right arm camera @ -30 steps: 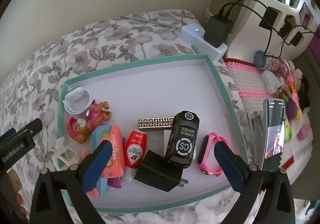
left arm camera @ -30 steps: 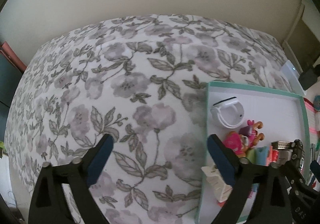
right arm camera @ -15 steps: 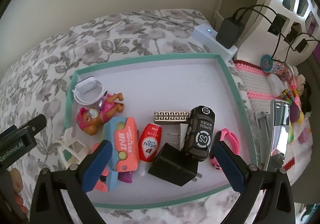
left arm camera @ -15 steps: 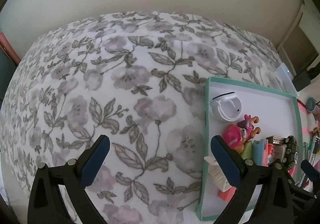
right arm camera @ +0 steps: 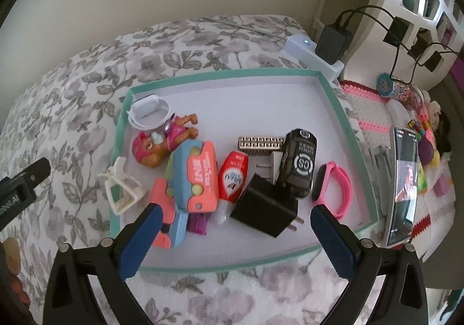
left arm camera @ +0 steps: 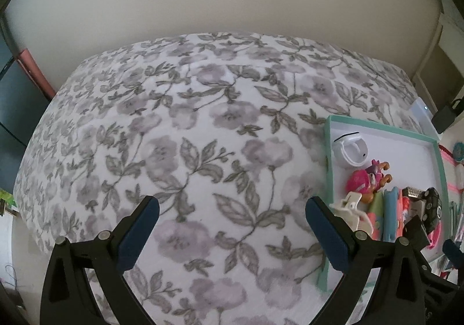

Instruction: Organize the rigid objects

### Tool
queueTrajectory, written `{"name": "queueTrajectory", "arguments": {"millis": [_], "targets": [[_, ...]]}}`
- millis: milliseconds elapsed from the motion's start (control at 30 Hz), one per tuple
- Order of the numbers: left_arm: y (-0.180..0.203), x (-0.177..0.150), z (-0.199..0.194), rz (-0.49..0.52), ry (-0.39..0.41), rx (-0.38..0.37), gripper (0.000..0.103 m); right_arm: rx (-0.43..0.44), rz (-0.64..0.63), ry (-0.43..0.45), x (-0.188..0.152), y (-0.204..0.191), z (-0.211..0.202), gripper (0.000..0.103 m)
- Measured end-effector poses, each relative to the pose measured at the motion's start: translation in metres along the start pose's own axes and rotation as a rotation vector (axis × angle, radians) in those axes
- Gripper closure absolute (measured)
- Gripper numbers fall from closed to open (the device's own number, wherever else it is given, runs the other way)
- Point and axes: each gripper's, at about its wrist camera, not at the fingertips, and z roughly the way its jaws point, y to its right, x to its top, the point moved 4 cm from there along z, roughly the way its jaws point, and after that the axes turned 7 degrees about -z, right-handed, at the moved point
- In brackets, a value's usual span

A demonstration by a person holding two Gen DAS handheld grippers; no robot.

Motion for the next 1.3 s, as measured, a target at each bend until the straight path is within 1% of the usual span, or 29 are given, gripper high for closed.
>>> {"name": "queueTrajectory", "arguments": {"millis": [400,533,667,833,1100,1300], "targets": [[-0.018,-0.026,-0.025,0.025,0.009,-0.030,0.002,0.013,-0.015,0.025,-0.026,-0.009,-0.020,0.000],[-0.024,-0.033,-0.032,0.023,0.013,-0.024,0.002,0.015,-0.014,0.036,-0.034,-0.010,-0.026,0.000],[-0.030,-0.040,-0.033,0.020,0.000,-0.020,0.002,0.014,-0.024,0.037,-0.041,-0.012,-0.029,0.000],[-0.034,-0.047,-0.034,0.040,-0.003,0.010,0.002,0.016,-0.033,0.042,-0.048,-0.015,-0.033,0.000],[-0.039,-0.055,-0.038,0.055,-0.004,0.023,0.002,0.014,-0.024,0.076,-0.050,-0.016,-0.045,0.000],[-0.041,-0.056,-0.043,0.048,0.008,0.023,0.002,0.009,-0.035,0.105,-0.049,-0.020,-0.053,0.000]]}}
